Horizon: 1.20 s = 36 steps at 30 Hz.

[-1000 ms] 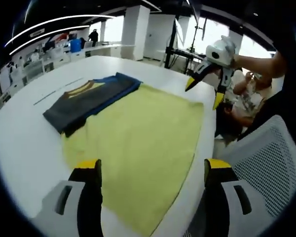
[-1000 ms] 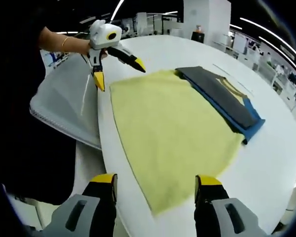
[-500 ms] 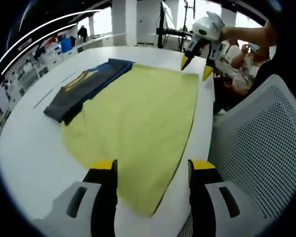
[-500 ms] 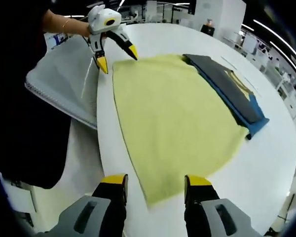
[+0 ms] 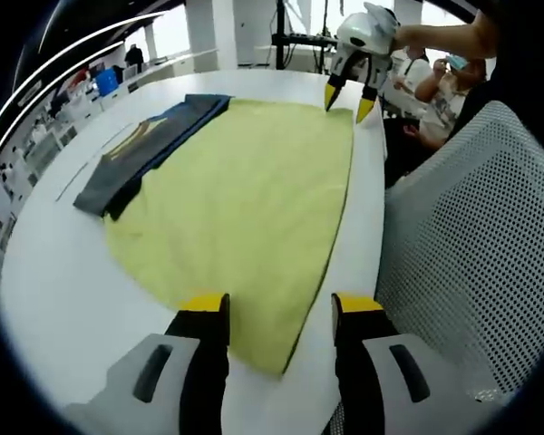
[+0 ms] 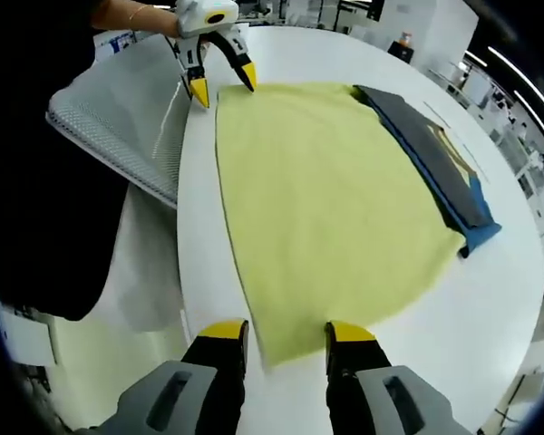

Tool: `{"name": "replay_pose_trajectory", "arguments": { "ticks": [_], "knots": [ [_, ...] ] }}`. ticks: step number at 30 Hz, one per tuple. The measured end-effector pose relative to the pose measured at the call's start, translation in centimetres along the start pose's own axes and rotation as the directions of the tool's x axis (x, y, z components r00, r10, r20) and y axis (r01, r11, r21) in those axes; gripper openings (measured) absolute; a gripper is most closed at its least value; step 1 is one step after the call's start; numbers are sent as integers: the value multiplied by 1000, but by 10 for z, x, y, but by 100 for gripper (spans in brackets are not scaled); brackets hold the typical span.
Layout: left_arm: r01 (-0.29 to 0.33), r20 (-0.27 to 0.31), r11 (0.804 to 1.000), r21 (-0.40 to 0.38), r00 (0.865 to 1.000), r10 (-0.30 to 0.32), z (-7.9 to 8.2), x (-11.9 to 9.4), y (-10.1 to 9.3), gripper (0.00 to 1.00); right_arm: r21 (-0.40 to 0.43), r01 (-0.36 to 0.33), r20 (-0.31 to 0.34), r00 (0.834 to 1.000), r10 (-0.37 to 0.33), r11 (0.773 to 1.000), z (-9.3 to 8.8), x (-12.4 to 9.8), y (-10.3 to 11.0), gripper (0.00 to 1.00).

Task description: Fold the garment on the visible template until the final outline fits inside the template.

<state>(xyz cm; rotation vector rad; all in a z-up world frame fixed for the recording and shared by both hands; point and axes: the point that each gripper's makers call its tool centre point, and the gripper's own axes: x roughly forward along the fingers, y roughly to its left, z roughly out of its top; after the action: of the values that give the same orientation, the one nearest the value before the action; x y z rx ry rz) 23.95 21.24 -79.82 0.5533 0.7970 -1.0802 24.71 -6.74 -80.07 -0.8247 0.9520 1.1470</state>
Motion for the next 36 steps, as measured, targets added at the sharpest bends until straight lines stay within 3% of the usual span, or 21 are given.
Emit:
{"name": "replay_pose_trajectory", "arguments": {
  "ticks": [4,13,26,28,36],
  "knots": [
    [3,-26,1000,17,1000,-2,-6,1,-1,38,-17,-2,-23,1000,1,1000,-5,1,0,27],
    [10,-22,1000,12,1000,-10,-6,0,1,35,-12,-30,-17,999,30,999,-4,3,3,21],
    [22,-47,999,34,999,-20,-5,1,4,16,-15,-17,-20,1000,17,1000,-4,4,-5,5],
    [20,-54,999,37,998,-18,-6,1,5,10,-6,-18,-20,1000,18,1000,-4,4,-6,4],
    [6,-77,1000,0,997,-6,-5,1,9,1,14,-11,-11,1000,12,1000,-4,3,-5,0]
  ]
}}
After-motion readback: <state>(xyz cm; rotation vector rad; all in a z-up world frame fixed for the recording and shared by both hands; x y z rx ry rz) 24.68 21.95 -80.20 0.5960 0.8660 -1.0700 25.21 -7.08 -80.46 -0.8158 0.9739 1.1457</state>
